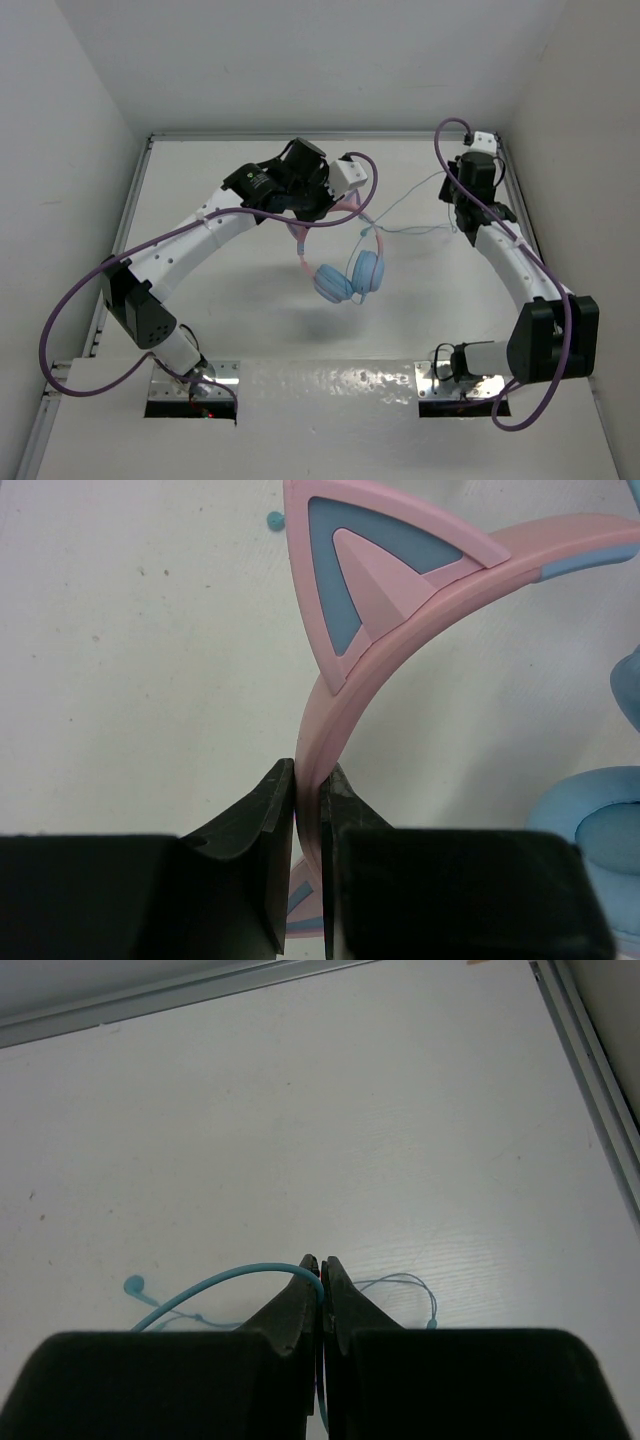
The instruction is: Wrap the headphones
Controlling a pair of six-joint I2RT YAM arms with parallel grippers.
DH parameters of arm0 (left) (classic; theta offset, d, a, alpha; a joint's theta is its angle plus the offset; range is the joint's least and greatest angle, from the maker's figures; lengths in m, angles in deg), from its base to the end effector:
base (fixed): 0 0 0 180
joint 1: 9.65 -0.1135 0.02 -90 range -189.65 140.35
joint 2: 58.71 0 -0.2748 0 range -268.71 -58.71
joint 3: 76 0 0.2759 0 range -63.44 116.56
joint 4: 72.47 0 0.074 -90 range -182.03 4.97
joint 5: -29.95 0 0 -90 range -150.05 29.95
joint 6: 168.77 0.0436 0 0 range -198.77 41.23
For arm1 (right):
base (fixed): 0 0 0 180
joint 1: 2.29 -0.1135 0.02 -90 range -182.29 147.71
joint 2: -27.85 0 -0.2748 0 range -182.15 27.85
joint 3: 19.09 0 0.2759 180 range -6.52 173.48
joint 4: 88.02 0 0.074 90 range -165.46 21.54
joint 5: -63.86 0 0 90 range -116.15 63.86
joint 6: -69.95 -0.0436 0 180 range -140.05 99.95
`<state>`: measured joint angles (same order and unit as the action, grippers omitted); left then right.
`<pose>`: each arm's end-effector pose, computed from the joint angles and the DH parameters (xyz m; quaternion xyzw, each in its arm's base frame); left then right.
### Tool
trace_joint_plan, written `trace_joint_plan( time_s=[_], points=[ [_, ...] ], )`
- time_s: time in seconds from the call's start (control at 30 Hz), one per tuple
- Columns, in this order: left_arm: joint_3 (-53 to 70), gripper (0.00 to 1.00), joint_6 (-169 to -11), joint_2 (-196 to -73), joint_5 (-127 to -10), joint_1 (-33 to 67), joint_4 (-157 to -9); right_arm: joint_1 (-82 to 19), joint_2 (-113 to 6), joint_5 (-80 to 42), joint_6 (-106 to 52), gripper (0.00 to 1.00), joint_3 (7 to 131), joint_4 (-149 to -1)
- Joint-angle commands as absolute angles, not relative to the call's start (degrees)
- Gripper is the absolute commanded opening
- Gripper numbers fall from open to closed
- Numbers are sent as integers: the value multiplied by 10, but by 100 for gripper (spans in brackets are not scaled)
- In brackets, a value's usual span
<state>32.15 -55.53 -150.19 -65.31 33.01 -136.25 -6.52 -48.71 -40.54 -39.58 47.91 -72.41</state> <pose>0.2704 -0.2546 0.3813 0.5198 0.7711 -0.1037 0.3528 0.3333 0.0138 0.2855 0.1781 0.8211 0.0059 0.5422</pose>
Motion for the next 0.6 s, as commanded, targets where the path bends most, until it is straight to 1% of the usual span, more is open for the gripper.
trace_joint_plan(
  time_s=[0.0, 0.13, 0.23, 0.27, 0.33, 0.37, 0.43, 0.47, 0.53, 0.57],
  points=[
    [338, 0, -572, -1468, -666, 325, -1331, -64, -477, -406, -391, 0, 480, -747],
    [342, 0, -572, -1465, -684, 325, -1337, -62, -487, -406, -383, 0, 496, -739],
    [366, 0, -573, -1470, -709, 325, -1339, -62, -508, -383, -378, 0, 505, -731],
    [377, 0, -577, -1473, -743, 325, -1356, -62, -521, -373, -370, 0, 508, -728],
    [428, 0, -594, -1484, -764, 325, -1366, -65, -536, -315, -361, 0, 514, -719],
    [449, 0, -599, -1491, -781, 325, -1377, -69, -544, -241, -360, 0, 514, -719],
    [505, 0, -609, -1503, -783, 324, -1383, -107, -565, -200, -353, 3, 507, -740],
    [524, 0, -615, -1507, -768, 324, -1386, -141, -570, -192, -346, 6, 501, -751],
    [565, 0, -636, -1517, -745, 322, -1386, -171, -583, -194, -348, 10, 477, -818],
    [577, 0, -644, -1522, -720, 322, -1384, -191, -595, -186, -366, 21, 465, -868]
  ],
)
